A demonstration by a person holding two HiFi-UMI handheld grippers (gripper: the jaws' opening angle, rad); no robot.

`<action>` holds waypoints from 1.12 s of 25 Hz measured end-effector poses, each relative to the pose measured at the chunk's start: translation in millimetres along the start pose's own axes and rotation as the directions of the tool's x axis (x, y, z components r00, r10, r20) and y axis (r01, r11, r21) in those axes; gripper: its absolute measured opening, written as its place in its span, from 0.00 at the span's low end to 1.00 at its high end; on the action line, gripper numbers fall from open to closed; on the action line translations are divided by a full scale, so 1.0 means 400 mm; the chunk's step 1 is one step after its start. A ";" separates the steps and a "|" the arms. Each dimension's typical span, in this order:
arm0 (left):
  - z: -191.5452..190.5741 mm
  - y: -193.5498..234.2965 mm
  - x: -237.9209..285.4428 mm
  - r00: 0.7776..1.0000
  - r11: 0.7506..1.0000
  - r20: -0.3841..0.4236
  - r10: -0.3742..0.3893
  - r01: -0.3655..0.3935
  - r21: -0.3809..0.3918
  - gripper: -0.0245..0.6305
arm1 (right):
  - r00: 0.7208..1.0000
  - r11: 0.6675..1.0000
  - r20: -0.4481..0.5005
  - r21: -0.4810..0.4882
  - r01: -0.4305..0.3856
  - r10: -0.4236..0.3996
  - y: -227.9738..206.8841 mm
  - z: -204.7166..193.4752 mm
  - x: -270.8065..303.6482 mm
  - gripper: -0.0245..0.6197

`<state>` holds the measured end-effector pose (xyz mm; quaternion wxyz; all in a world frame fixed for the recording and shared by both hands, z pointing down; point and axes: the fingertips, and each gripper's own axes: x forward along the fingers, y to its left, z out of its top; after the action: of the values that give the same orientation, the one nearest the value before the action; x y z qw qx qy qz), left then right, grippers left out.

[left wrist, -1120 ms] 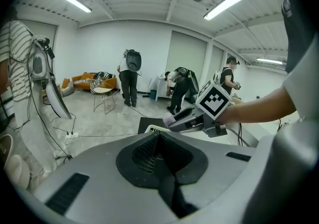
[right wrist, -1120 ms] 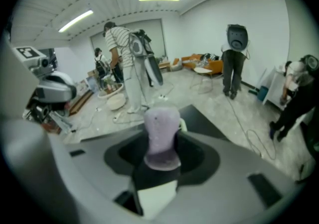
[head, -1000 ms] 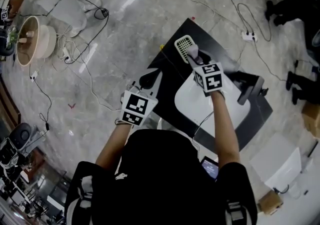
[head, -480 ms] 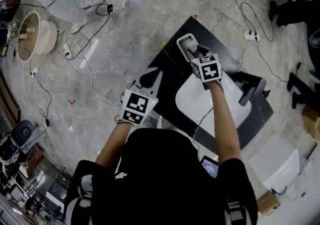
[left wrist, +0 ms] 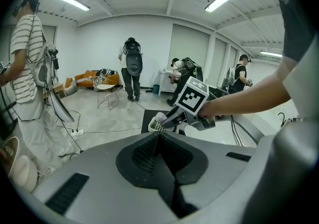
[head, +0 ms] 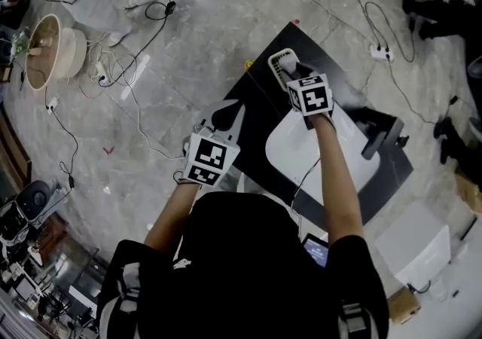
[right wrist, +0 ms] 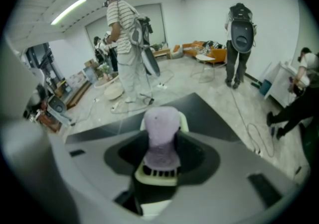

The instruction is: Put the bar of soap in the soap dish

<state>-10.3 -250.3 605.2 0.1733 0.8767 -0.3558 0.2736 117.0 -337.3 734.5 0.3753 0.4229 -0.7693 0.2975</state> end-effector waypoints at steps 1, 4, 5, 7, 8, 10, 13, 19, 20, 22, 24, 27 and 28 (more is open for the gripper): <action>-0.003 0.001 -0.001 1.000 1.000 -0.002 0.000 0.000 -0.001 0.07 | 1.000 1.000 -0.001 0.001 0.003 -0.003 0.000 0.001 0.002 0.35; -0.008 0.002 -0.002 1.000 1.000 -0.006 -0.001 0.001 -0.008 0.08 | 1.000 1.000 -0.005 0.008 0.007 -0.007 0.000 0.004 0.006 0.35; -0.009 0.002 -0.002 1.000 1.000 -0.006 -0.001 0.001 -0.009 0.08 | 1.000 1.000 -0.010 0.009 0.007 -0.007 0.000 0.006 0.007 0.35; -0.009 0.002 -0.002 1.000 1.000 -0.008 -0.003 0.003 -0.010 0.08 | 1.000 1.000 -0.018 0.012 0.006 -0.006 0.000 0.010 0.012 0.35; -0.009 0.001 0.000 1.000 1.000 -0.008 -0.004 0.004 -0.011 0.08 | 1.000 1.000 -0.021 0.014 0.006 -0.006 -0.001 0.011 0.014 0.35; -0.009 -0.003 0.002 1.000 1.000 -0.009 -0.005 0.005 -0.011 0.08 | 1.000 1.000 -0.027 0.019 0.008 -0.007 -0.004 0.010 0.019 0.35; -0.004 -0.001 0.001 1.000 1.000 -0.006 -0.005 0.005 -0.010 0.08 | 0.999 1.000 -0.045 0.013 0.008 -0.008 -0.003 0.004 0.024 0.35; 0.001 0.009 -0.003 1.000 1.000 -0.001 -0.004 0.004 -0.019 0.08 | 0.998 1.000 -0.063 0.017 0.011 -0.010 0.001 0.002 0.027 0.35; 0.001 0.009 -0.004 1.000 1.000 0.000 -0.004 0.004 -0.019 0.08 | 0.998 1.000 -0.065 0.016 0.014 -0.013 0.002 0.002 0.026 0.35; 0.003 0.009 -0.008 1.000 1.000 0.000 -0.006 0.006 -0.017 0.08 | 0.998 1.000 -0.062 0.016 0.021 -0.020 0.002 0.005 0.024 0.35; 0.007 0.009 -0.010 1.000 1.000 0.002 -0.007 0.007 -0.012 0.08 | 0.998 0.999 -0.049 0.019 0.028 -0.027 0.001 0.009 0.019 0.35; 0.017 0.016 -0.015 1.000 1.000 0.012 -0.003 0.003 -0.010 0.07 | 0.999 0.999 -0.024 0.029 0.031 -0.030 0.001 0.020 0.008 0.35; 0.021 0.019 -0.017 1.000 1.000 0.017 -0.001 0.001 -0.010 0.08 | 0.999 0.999 -0.018 0.032 0.032 -0.031 0.002 0.022 0.002 0.35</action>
<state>-16.8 -256.0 595.2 0.1748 0.8782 -0.3582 0.2645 113.2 -344.3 730.4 0.3799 0.4382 -0.7544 0.3076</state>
